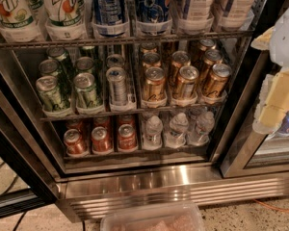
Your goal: Pick redbull can from middle shelf of fridge
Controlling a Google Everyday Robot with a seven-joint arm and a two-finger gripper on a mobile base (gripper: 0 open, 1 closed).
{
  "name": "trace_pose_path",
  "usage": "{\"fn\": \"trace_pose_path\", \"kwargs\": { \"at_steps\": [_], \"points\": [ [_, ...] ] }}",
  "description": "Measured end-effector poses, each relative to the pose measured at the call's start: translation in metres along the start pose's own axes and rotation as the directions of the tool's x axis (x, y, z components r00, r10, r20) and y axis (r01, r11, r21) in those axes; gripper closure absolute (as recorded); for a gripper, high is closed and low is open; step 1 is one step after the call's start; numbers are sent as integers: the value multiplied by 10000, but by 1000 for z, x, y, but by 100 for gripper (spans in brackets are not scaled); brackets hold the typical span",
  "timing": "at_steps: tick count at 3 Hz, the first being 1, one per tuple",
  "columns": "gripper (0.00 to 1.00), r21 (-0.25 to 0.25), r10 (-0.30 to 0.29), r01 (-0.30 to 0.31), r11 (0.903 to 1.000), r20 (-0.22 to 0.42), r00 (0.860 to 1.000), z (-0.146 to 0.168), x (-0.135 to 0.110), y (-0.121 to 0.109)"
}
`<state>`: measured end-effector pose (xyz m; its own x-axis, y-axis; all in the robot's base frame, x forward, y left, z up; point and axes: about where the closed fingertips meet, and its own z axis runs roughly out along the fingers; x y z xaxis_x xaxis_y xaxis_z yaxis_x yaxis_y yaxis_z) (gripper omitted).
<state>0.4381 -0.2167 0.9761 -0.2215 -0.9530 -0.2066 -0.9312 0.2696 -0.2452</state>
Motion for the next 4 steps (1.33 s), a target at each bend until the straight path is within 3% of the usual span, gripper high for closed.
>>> {"fn": "trace_pose_path", "kwargs": {
  "at_steps": [2,3,4],
  "points": [
    [0,-44,25,-25,10000,188,9998,3,-3,3],
    [0,-221,92,-70,9997,999,9950,25,-17,27],
    [0,-547,21,91,9985,2013,9795,73,-35,60]
  ]
}}
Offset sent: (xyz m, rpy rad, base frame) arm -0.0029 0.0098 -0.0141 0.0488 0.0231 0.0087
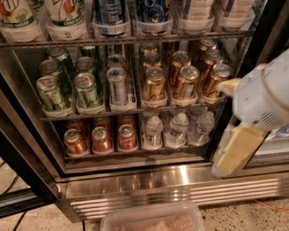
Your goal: Pick redbull can from middle shelf of fridge
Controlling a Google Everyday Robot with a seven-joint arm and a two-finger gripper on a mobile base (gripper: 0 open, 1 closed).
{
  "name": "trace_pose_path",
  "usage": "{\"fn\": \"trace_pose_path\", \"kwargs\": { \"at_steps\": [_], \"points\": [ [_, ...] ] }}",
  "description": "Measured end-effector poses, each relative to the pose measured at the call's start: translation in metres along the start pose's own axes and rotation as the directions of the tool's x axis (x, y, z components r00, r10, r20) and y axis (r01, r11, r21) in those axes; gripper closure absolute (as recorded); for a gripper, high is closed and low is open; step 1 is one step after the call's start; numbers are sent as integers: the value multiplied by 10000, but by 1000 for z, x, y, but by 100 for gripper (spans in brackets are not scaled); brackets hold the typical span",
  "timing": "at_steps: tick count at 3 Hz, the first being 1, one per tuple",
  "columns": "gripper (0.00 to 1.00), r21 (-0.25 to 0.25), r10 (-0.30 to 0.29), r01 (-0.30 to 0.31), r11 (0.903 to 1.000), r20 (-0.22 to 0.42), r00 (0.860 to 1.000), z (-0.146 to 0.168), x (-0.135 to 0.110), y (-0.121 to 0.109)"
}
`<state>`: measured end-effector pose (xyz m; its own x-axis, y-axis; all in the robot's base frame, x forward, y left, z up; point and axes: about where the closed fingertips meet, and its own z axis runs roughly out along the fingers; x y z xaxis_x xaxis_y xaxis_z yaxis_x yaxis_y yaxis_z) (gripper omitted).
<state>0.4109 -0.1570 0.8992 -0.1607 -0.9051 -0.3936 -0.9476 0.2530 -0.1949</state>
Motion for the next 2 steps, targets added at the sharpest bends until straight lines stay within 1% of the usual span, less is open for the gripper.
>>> {"fn": "trace_pose_path", "kwargs": {
  "at_steps": [1,2],
  "points": [
    [0,-448,-471,511,9977,870,9951,39,-10,26],
    [0,-445,-470,510,9977,870,9951,39,-10,26]
  ]
}}
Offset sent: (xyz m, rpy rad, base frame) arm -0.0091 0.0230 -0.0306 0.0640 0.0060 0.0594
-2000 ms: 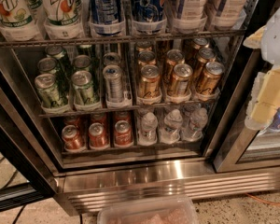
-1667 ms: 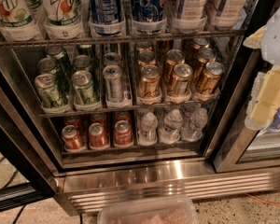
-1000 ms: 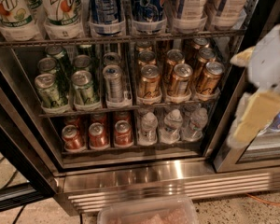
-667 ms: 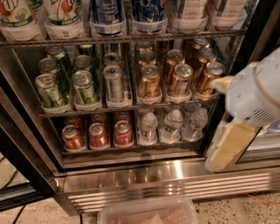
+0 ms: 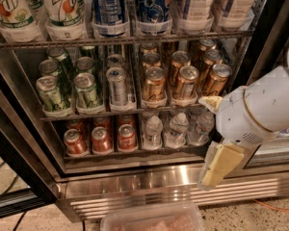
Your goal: Pick redbull can from middle shelf of fridge
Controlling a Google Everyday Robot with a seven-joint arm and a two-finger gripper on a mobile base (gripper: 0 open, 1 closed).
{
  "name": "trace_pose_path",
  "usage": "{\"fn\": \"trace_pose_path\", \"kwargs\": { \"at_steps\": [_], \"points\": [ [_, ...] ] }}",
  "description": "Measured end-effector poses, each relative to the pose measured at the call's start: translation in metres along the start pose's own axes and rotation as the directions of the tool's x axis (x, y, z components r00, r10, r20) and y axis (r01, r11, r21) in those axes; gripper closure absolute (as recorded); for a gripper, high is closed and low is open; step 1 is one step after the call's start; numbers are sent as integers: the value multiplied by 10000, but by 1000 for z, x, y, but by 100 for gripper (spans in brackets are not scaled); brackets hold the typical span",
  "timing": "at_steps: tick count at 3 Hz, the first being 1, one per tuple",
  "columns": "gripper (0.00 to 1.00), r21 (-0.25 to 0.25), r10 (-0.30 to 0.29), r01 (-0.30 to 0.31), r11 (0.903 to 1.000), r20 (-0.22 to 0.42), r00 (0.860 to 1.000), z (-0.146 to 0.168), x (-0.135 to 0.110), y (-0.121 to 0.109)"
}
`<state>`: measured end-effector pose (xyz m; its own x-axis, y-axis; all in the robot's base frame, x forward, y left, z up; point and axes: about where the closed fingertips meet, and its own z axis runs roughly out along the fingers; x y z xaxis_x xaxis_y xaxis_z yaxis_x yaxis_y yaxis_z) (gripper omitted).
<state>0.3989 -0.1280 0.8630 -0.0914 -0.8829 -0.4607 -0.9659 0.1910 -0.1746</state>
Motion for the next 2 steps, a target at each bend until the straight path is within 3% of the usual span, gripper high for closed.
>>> {"fn": "trace_pose_path", "kwargs": {
  "at_steps": [1,2],
  "points": [
    [0,351,284,-308,9989,686,9972,14,-10,0],
    [0,497,1356,-1481,9877,1973,9709,49,-30,23]
  ]
}}
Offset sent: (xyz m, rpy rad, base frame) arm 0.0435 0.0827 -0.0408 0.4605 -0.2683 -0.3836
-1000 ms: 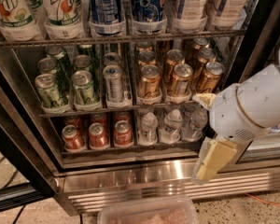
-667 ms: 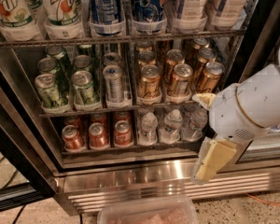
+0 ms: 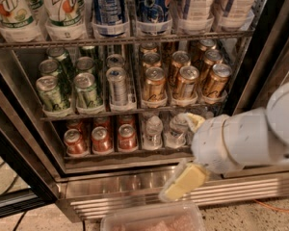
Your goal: Pick redbull can from middle shelf of fridge
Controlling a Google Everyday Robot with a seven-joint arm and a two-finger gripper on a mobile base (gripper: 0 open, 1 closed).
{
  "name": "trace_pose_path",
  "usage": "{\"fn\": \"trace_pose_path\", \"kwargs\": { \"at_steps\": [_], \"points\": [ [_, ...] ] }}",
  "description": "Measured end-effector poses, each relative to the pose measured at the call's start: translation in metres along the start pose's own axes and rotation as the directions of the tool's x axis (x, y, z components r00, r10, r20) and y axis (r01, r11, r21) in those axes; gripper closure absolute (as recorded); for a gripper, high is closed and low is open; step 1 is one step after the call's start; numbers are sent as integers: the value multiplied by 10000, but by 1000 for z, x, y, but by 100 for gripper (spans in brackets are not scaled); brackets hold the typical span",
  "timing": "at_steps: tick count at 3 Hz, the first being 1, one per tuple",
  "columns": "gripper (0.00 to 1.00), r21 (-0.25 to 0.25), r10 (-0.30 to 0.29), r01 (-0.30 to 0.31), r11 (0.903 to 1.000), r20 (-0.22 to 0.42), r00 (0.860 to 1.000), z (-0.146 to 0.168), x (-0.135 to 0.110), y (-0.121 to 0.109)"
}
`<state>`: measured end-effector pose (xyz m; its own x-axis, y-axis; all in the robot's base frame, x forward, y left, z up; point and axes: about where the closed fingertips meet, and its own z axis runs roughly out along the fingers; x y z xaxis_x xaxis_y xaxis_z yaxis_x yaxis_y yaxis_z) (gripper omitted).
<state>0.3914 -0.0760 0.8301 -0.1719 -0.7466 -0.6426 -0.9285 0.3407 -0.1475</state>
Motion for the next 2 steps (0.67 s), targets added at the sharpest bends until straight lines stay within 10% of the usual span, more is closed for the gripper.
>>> {"fn": "trace_pose_path", "kwargs": {
  "at_steps": [1,2],
  "points": [
    [0,635,796,-866,9942,1055,9912,26,-12,10],
    [0,1473,1690,-1991,9688,1943,9663,42,-27,14]
  ]
}}
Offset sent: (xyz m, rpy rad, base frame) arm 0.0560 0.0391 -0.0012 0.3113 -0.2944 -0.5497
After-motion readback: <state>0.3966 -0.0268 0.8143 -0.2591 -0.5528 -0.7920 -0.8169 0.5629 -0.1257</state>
